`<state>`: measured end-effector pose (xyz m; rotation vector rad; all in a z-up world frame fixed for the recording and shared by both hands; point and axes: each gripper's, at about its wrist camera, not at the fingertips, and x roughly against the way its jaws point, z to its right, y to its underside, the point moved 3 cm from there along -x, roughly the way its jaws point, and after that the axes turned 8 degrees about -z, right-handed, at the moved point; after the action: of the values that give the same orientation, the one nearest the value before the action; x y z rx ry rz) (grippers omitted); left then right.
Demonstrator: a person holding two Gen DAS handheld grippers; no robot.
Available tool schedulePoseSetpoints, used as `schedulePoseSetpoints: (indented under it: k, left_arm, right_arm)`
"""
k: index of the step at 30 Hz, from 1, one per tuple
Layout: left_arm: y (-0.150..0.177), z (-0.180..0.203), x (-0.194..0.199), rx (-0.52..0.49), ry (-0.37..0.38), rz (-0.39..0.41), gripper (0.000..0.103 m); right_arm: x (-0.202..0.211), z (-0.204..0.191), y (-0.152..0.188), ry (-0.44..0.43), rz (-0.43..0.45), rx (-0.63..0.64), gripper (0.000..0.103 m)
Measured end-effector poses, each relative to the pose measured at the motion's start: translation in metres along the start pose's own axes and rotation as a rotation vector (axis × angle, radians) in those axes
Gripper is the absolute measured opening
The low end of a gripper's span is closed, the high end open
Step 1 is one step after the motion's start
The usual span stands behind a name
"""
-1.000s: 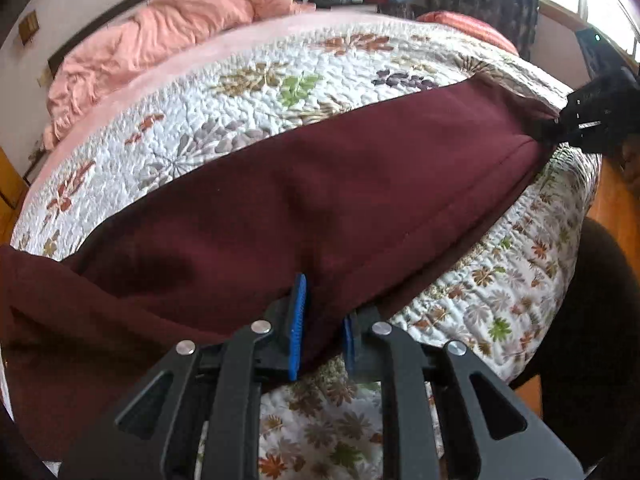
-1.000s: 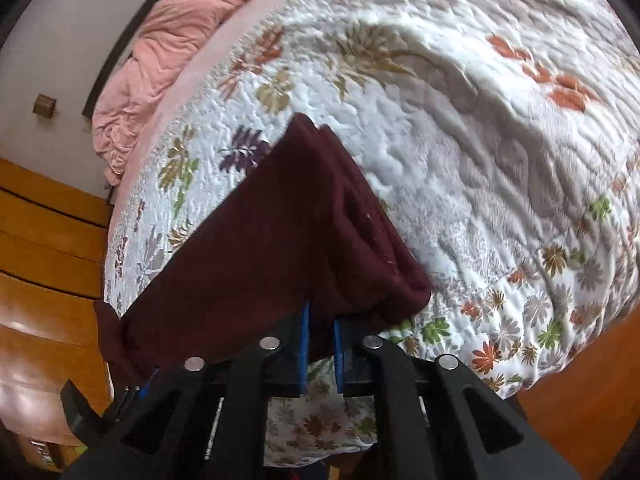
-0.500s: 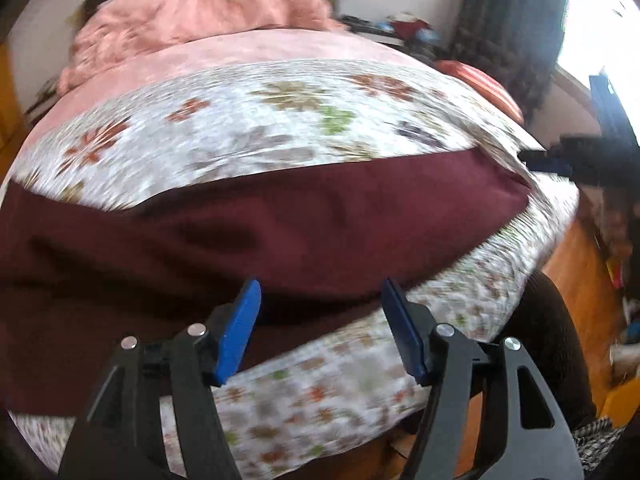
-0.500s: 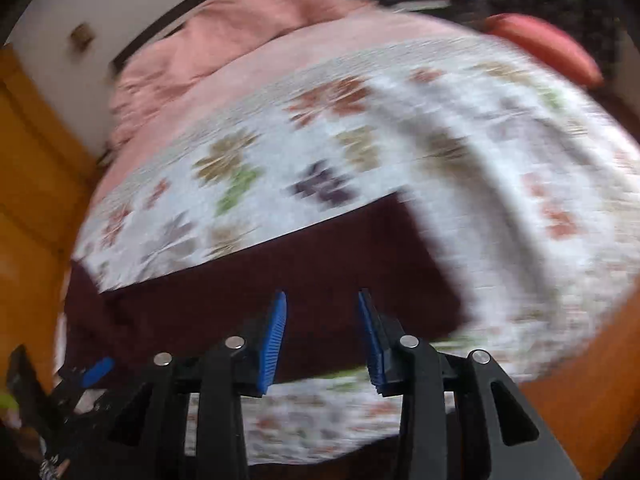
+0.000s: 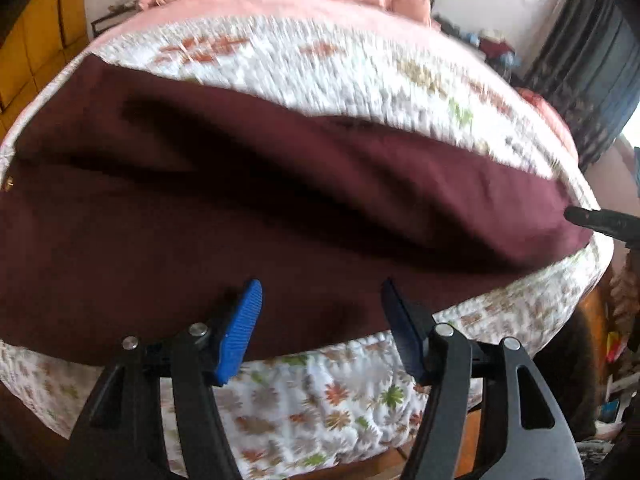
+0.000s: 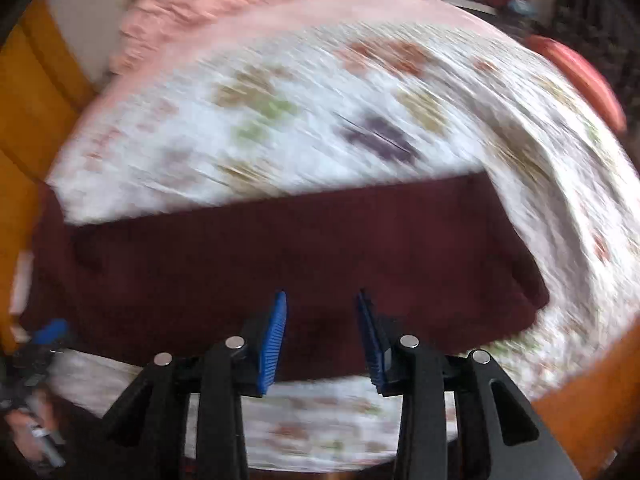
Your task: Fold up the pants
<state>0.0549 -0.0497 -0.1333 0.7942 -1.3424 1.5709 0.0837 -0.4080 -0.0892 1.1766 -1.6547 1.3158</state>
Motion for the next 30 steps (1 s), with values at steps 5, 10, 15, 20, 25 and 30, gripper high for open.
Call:
schedulePoseSetpoints:
  k: [5, 10, 15, 20, 25, 30]
  left_arm:
    - [-0.005, -0.06, 0.032, 0.128, -0.037, 0.06, 0.076]
    - [0.003, -0.125, 0.033, 0.27, -0.113, -0.008, 0.076]
    - [0.021, -0.156, 0.026, 0.318, -0.096, -0.04, 0.073]
    - [0.02, -0.148, 0.018, 0.243, -0.151, -0.05, 0.075]
    - [0.018, -0.161, 0.024, 0.283, -0.076, -0.026, 0.076]
    - [0.023, -0.178, 0.057, 0.382, -0.052, 0.022, 0.076]
  right_arm:
    - [-0.006, -0.125, -0.026, -0.382, -0.072, 0.258, 0.056]
    - [-0.059, -0.243, -0.054, -0.546, -0.23, 0.424, 0.056]
    - [-0.112, -0.3, -0.074, -0.492, -0.331, 0.488, 0.056]
    - [-0.134, -0.313, -0.077, -0.459, -0.374, 0.497, 0.065]
    - [-0.149, -0.329, -0.079, -0.551, -0.431, 0.502, 0.04]
    - [-0.118, -0.353, -0.068, -0.546, -0.317, 0.67, 0.016]
